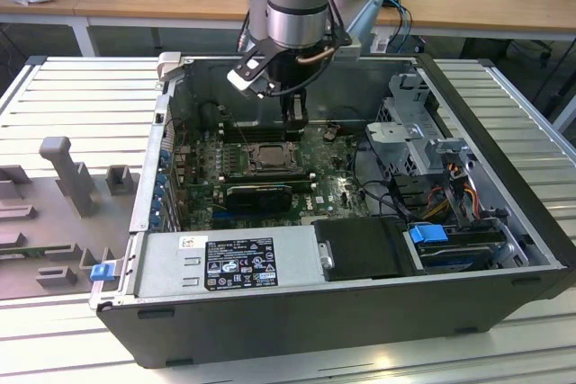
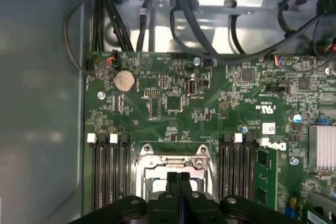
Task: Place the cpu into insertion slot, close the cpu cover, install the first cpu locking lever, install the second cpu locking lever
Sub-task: 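Close the cpu cover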
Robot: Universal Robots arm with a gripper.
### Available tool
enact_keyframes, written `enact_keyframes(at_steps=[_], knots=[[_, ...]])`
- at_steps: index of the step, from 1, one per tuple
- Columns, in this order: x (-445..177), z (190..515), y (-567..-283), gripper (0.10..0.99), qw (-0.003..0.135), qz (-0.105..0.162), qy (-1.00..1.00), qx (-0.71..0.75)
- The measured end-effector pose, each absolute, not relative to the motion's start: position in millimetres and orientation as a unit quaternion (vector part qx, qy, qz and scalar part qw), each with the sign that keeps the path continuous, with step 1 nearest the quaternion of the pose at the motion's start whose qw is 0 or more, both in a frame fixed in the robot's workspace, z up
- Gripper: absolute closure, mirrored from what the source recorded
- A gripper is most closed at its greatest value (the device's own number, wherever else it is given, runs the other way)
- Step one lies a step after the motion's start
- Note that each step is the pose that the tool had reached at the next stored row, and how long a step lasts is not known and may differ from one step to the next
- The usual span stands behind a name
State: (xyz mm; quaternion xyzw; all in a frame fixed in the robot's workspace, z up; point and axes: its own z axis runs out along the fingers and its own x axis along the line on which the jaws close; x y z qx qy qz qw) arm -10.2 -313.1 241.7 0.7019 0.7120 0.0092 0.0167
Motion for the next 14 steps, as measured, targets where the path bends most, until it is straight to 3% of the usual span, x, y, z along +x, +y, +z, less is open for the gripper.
enact_keyframes(at_steps=[14], knots=[[-34, 231, -313, 0.98, 0.017, 0.009, 0.715, 0.699]])
